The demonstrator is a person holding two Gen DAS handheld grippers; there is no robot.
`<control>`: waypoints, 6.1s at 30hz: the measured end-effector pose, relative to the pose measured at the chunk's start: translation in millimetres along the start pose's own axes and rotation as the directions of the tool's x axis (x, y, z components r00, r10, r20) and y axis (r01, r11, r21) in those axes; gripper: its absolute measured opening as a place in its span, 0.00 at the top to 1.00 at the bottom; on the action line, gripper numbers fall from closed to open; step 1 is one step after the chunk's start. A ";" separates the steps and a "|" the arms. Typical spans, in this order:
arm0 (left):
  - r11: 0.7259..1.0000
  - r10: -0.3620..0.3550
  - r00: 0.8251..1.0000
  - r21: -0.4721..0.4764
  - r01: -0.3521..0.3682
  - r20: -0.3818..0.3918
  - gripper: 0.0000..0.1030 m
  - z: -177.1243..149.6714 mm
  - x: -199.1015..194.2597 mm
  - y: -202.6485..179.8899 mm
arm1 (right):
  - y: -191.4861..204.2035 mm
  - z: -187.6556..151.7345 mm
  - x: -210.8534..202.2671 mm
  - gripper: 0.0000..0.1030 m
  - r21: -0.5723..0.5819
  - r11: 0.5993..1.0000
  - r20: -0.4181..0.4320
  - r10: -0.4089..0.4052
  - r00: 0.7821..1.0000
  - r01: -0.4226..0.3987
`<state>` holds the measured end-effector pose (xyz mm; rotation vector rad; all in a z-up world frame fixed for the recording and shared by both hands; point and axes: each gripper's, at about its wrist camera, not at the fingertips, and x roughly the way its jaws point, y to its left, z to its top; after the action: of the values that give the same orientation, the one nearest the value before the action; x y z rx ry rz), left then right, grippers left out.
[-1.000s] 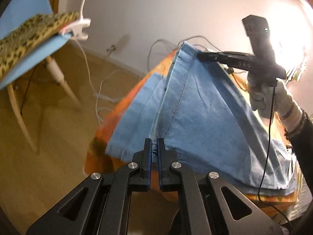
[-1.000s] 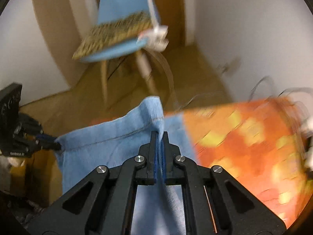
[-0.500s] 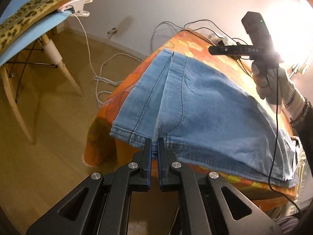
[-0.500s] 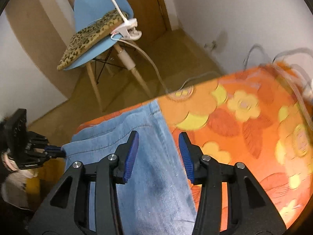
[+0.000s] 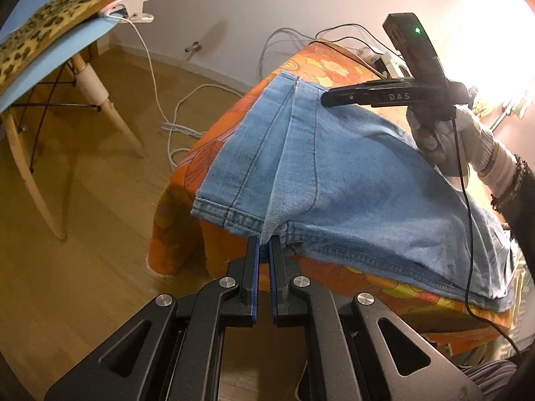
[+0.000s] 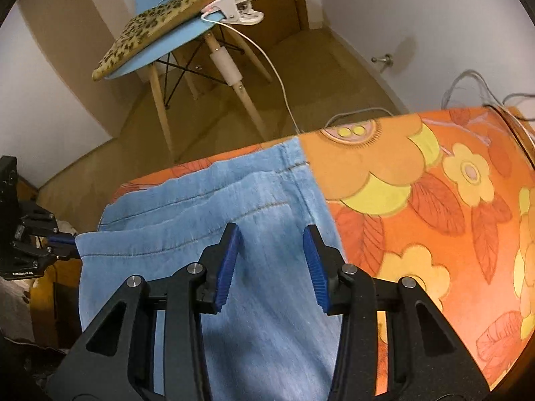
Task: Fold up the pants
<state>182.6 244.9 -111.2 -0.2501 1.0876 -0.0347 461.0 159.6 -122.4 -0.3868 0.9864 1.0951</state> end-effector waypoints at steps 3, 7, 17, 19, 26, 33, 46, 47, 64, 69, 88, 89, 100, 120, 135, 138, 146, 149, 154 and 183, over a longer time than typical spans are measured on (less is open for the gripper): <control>1.000 -0.005 1.000 -0.009 0.005 0.004 0.96 -1.2 -1.3 0.3 | 9.7 -3.5 3.1 0.75 -0.041 0.998 0.003 -0.043 0.999 0.043; 0.999 -0.022 1.000 -0.036 0.022 0.010 0.95 -3.6 -6.0 4.1 | 18.0 -4.7 -2.1 0.94 -0.072 0.995 0.018 -0.072 0.997 0.073; 0.958 -0.130 0.992 -0.259 0.126 0.005 0.72 -2.3 -4.9 23.3 | 9.9 2.6 -41.3 0.97 -0.020 0.994 0.132 -0.101 0.986 0.105; 0.950 -0.151 0.988 -0.275 0.150 0.016 0.72 2.1 -5.4 18.5 | 10.6 2.7 -49.8 0.97 -0.013 0.996 0.151 -0.090 0.984 0.093; 0.912 -0.224 0.974 -0.353 0.209 -0.004 0.59 17.9 4.7 2.2 | 15.2 1.4 -53.8 0.97 -0.017 0.995 0.155 -0.091 0.984 0.095; 0.904 -0.206 0.978 -0.387 0.181 -0.024 1.00 25.7 20.3 -6.2 | 18.9 0.5 -54.0 0.97 -0.028 0.995 0.153 -0.090 0.984 0.095; 0.971 -0.055 0.991 -0.225 0.081 0.122 0.99 25.3 -24.7 -17.2 | 28.6 21.8 -79.7 0.98 -0.042 0.988 0.219 -0.134 0.966 0.147; 0.971 -0.049 0.990 -0.228 0.078 0.131 1.00 27.1 -25.8 -16.9 | 31.1 27.7 -78.9 0.98 -0.052 0.986 0.222 -0.143 0.964 0.159; 0.936 -0.083 0.992 -0.334 0.110 0.094 1.00 10.5 -7.8 17.2 | 5.0 28.5 -2.8 0.94 -0.013 0.968 0.039 -0.248 0.968 0.249; 0.948 -0.063 0.995 -0.305 0.085 0.082 1.00 13.0 -11.2 24.1 | 40.3 18.7 -42.3 0.82 -0.066 0.977 0.103 -0.198 0.975 0.205; 0.935 -0.025 0.995 -0.350 0.057 0.096 0.99 12.0 -27.0 39.5 | 143.2 -19.3 -19.3 0.97 -0.194 0.977 -0.036 0.083 0.996 -0.088; 0.933 -0.027 0.995 -0.355 0.060 0.096 0.99 12.2 -26.6 40.7 | 140.7 -17.2 -25.9 0.97 -0.176 0.979 -0.017 0.096 0.995 -0.098; 0.923 -0.024 0.990 -0.378 0.076 0.141 0.99 13.0 -34.3 45.2 | 143.7 -20.9 -6.0 0.94 -0.028 0.962 -0.079 0.270 0.960 -0.273; 0.959 0.008 0.998 -0.283 0.012 0.069 0.80 21.6 -8.1 2.9 | -14.7 33.9 -11.2 0.60 0.184 0.983 0.091 -0.032 0.995 0.015; 0.948 0.034 0.986 -0.317 0.019 0.161 0.95 16.7 -6.7 9.5 | 19.4 44.1 1.9 0.95 0.034 0.991 0.082 -0.131 0.988 0.129; 0.955 0.051 0.982 -0.296 0.005 0.182 0.95 17.9 -11.5 6.4 | 21.1 48.8 -6.6 0.95 0.024 0.990 0.109 -0.140 0.984 0.138; 0.958 0.089 0.989 -0.283 -0.053 0.117 0.95 17.9 9.2 9.1 | 13.0 53.5 17.4 0.93 0.039 0.982 0.036 -0.188 0.981 0.187; 0.959 0.103 0.989 -0.274 -0.069 0.111 0.88 16.7 3.8 10.6 | 10.9 45.1 -9.3 0.90 0.081 0.984 0.087 -0.167 0.982 0.160; 0.963 0.111 0.982 -0.261 -0.068 0.152 0.86 17.6 -24.7 12.0 | 14.2 21.6 -100.6 0.83 0.181 0.969 0.197 -0.205 0.959 0.170; 0.834 -0.477 0.878 0.294 0.467 -0.040 0.70 74.6 -47.4 -317.2 | 100.8 -444.1 -529.0 0.49 0.853 0.348 0.059 -0.804 0.591 0.389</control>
<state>256.1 -42.4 32.2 -0.2430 0.9481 -0.6346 105.6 -401.9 91.3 0.2485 0.6495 -0.0694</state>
